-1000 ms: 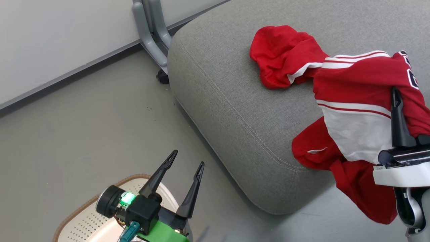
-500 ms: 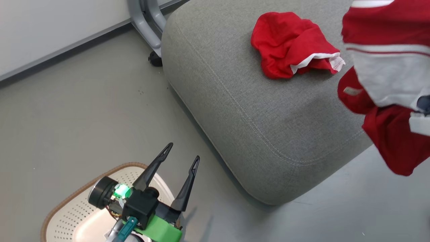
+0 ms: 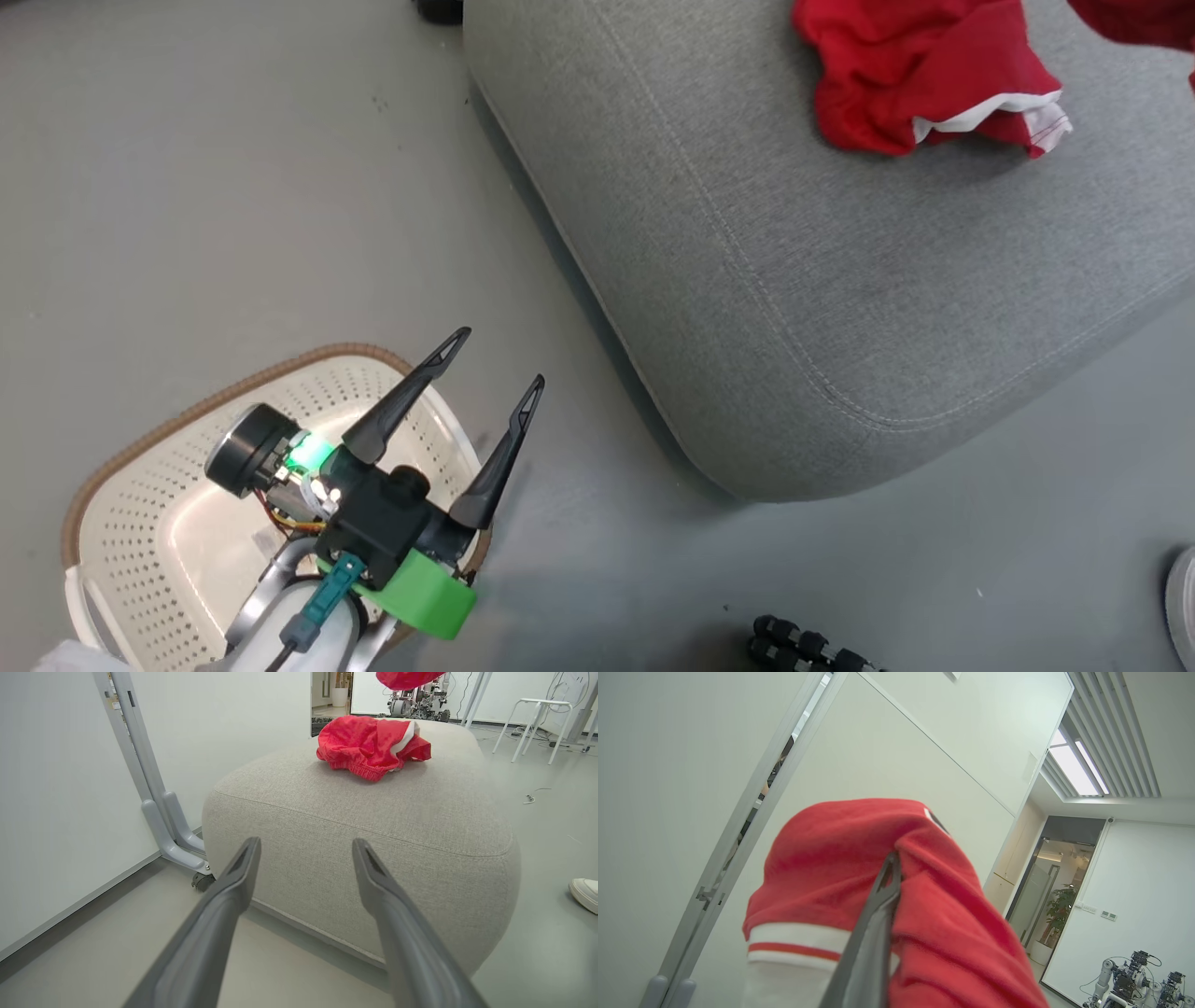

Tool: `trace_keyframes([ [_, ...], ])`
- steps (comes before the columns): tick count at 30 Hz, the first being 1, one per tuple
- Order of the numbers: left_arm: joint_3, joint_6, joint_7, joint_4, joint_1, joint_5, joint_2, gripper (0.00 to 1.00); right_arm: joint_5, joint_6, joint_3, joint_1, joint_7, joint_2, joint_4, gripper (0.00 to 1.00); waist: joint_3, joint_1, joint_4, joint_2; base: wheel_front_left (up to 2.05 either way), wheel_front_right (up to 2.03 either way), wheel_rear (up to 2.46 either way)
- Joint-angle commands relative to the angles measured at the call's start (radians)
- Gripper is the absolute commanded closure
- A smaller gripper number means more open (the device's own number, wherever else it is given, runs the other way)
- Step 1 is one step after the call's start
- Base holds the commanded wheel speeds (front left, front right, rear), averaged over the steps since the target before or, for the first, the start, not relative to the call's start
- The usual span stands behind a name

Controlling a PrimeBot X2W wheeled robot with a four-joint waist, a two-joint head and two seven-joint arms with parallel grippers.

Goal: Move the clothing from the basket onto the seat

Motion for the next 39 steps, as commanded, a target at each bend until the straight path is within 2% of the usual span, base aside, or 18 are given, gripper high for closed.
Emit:
trace_keyframes([
  [1,-0.001,-0.003,0.000,-0.007,-0.030,0.004,0.020,0.00,0.014,-0.002,-0.006,-0.038,0.000,-0.002,0.018,1.00,0.111,0.0000,0.063,0.0000,0.00,0.00,0.00],
  [9,-0.010,-0.003,0.000,-0.026,-0.062,0.006,0.054,0.00,-0.001,-0.002,0.013,-0.162,0.000,-0.011,0.186,1.00,0.200,0.0000,0.113,0.0000,0.00,0.00,0.00],
  [13,-0.015,-0.003,0.000,-0.021,-0.072,0.014,0.076,0.00,0.018,-0.002,0.002,-0.190,0.000,0.022,0.289,1.00,0.229,0.0000,0.124,0.0000,0.00,0.00,0.00],
  [17,-0.017,-0.003,0.000,-0.024,-0.072,0.012,0.098,0.00,0.046,-0.002,-0.014,-0.194,0.000,0.094,0.381,1.00,0.241,0.0000,0.125,0.0000,0.00,0.00,0.00],
  [25,0.007,-0.003,0.000,-0.021,-0.045,0.015,0.119,0.00,0.100,-0.002,0.154,-0.142,0.000,0.168,0.644,1.00,0.235,0.0000,0.110,0.0000,0.00,0.00,0.00],
  [32,0.001,-0.003,0.000,-0.011,-0.046,0.007,0.107,0.00,0.199,-0.002,0.288,-0.141,0.000,0.182,0.813,1.00,0.215,0.0000,0.102,0.0000,0.00,0.00,0.00],
  [33,-0.010,-0.003,0.000,-0.008,-0.047,0.015,0.113,0.00,0.216,-0.002,0.304,-0.144,0.000,0.182,0.838,0.84,0.210,0.0000,0.100,0.0000,0.00,0.00,0.00],
  [34,-0.020,-0.003,0.000,-0.005,-0.048,0.022,0.120,0.00,0.225,-0.002,0.314,-0.150,0.000,0.180,0.854,0.46,0.205,0.0000,0.100,0.0000,0.00,0.00,0.00],
  [35,-0.027,-0.003,0.000,-0.002,-0.048,0.026,0.122,0.00,0.235,-0.002,0.330,-0.158,0.000,0.177,0.868,0.00,0.199,0.0000,0.100,0.0000,0.00,0.00,0.00],
  [39,-0.020,-0.003,0.000,0.010,-0.043,0.021,0.103,0.00,0.270,-0.002,0.375,-0.161,0.000,0.171,0.902,0.00,0.163,0.0000,0.100,0.0000,0.00,0.00,0.00],
])
